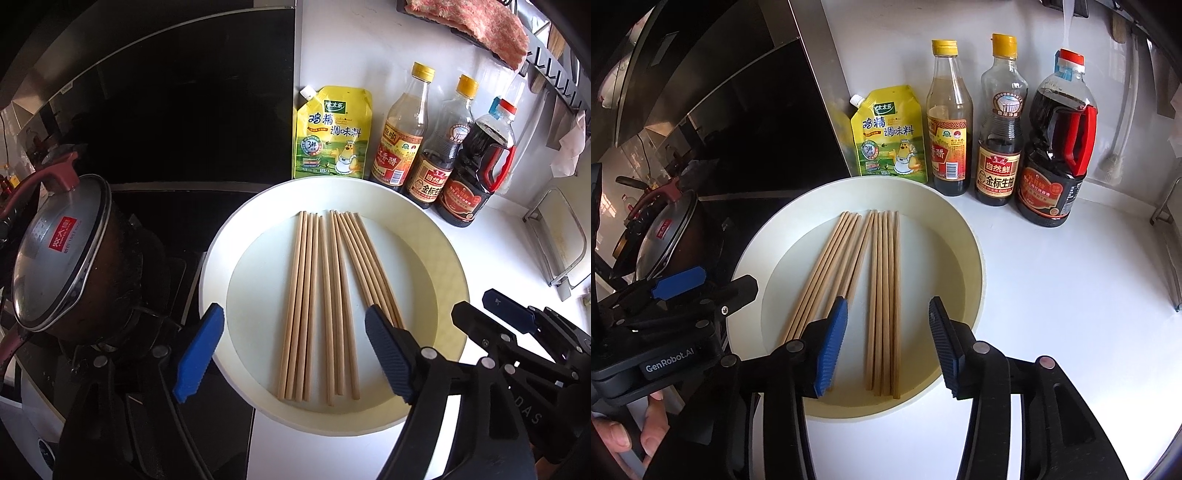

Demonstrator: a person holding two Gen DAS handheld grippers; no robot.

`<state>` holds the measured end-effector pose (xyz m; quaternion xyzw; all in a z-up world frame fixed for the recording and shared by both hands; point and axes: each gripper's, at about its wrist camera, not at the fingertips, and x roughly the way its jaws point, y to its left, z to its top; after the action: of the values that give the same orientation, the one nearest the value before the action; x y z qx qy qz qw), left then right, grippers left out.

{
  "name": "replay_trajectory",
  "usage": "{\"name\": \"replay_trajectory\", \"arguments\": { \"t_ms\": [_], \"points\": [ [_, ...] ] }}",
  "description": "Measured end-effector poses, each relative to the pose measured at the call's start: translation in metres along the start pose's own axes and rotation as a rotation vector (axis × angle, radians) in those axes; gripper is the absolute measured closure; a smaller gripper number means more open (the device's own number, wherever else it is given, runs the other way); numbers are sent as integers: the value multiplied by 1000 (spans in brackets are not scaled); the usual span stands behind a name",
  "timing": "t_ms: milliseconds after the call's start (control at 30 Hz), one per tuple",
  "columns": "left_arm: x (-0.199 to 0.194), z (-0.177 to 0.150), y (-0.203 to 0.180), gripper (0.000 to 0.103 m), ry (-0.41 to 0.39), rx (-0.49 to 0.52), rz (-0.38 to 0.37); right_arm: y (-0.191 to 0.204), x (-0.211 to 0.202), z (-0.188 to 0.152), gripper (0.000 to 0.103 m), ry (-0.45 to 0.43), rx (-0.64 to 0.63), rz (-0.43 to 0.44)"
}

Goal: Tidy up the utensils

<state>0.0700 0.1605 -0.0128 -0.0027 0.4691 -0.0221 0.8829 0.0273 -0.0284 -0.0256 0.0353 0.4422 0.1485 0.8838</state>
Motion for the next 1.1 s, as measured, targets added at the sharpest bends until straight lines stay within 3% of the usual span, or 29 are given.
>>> {"name": "replay_trajectory", "arguments": {
  "t_ms": [433,967,1100],
  "points": [
    [-1,-1,0,16,7,-4,24,-2,-3,-2,53,-1,5,-8],
    [7,1,1,15,30,-10,45,-3,-2,-1,53,1,7,-12],
    [7,1,1,10,25,-9,47,-3,-2,-1,53,3,7,-13]
  ]
}}
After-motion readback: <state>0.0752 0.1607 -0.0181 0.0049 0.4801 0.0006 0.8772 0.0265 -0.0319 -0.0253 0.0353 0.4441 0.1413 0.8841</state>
